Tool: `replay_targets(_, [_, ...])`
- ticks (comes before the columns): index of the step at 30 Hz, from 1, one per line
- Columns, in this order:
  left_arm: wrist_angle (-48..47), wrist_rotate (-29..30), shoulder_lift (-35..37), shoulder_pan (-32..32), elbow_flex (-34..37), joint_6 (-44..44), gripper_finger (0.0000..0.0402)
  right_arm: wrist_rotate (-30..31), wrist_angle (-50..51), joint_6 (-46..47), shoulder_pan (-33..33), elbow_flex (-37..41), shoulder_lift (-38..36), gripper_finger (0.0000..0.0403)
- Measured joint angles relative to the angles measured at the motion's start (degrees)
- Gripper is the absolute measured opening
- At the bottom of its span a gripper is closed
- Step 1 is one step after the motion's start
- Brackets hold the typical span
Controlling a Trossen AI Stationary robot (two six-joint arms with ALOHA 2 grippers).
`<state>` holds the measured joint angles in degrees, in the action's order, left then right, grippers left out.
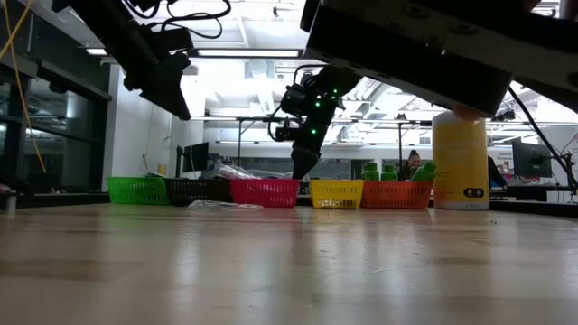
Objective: Pick & Place Travel size toiletries
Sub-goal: Adjust the toothbrushes in the red basket
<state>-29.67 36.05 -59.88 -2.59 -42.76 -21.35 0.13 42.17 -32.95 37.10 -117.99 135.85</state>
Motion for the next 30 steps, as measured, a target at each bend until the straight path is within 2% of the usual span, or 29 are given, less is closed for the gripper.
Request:
replay_targets(5, [0.0,-0.1,0.0,0.0,0.0,-0.1,0.0049,0.6,-0.1,0.0,-0.1,0.0,-0.1,0.0063])
replay_targets(11, [0.0,-0.2,0.0,0.0,0.0,-0.2,0.0049,1.5,0.3,0.1,-0.3,0.0,-2.1,0.0082])
replay_targets(17, [0.0,-0.8,0.0,0.0,0.0,-0.2,0.0049,1.2,0.9,0.7,-0.8,0.0,-3.2,0.0063])
replay_targets(23, [0.0,-0.8,0.0,0.0,0.0,-0.5,0.0049,-4.3,4.6,6.3,-2.6,0.0,-3.3,0.0082])
replay_targets(30, [0.0,-0.8,0.0,0.0,0.0,-1.0,0.0049,-8.5,2.9,13.3,-4.0,0.0,-3.3,0.0079])
